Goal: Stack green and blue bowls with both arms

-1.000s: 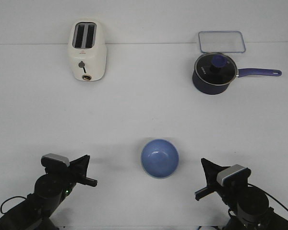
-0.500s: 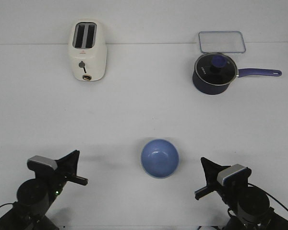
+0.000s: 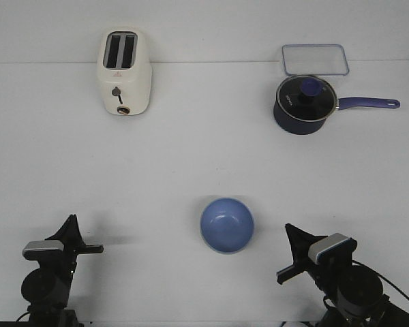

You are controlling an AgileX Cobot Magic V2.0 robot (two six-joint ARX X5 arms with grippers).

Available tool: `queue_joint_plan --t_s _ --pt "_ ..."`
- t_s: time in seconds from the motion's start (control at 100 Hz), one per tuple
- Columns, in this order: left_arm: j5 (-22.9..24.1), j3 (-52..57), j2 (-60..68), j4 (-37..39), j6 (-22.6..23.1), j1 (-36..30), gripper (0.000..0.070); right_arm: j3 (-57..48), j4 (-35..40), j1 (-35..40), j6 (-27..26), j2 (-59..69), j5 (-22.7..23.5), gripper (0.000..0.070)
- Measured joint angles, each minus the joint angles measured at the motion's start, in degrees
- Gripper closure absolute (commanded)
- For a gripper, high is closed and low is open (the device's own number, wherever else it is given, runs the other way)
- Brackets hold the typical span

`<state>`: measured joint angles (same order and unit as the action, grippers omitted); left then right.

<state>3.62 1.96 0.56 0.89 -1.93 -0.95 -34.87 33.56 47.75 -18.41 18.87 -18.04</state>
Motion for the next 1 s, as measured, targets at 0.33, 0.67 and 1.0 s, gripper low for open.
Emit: queue_joint_plan --t_s 0.33,0.67,1.0 --pt "-0.15 0.00 -0.28 0.00 0.00 0.13 0.0685 0.00 0.00 0.00 0.00 0.00 0.00 0.0691" --pt "-0.15 0.00 -0.28 0.00 0.00 0.13 0.0685 0.00 0.00 -0.02 0.00 0.00 0.00 0.0691" --pt "-0.15 0.00 -0.28 0.00 0.00 0.13 0.0685 0.00 -0.04 -1.07 2.19 0.00 -2.36 0.0692"
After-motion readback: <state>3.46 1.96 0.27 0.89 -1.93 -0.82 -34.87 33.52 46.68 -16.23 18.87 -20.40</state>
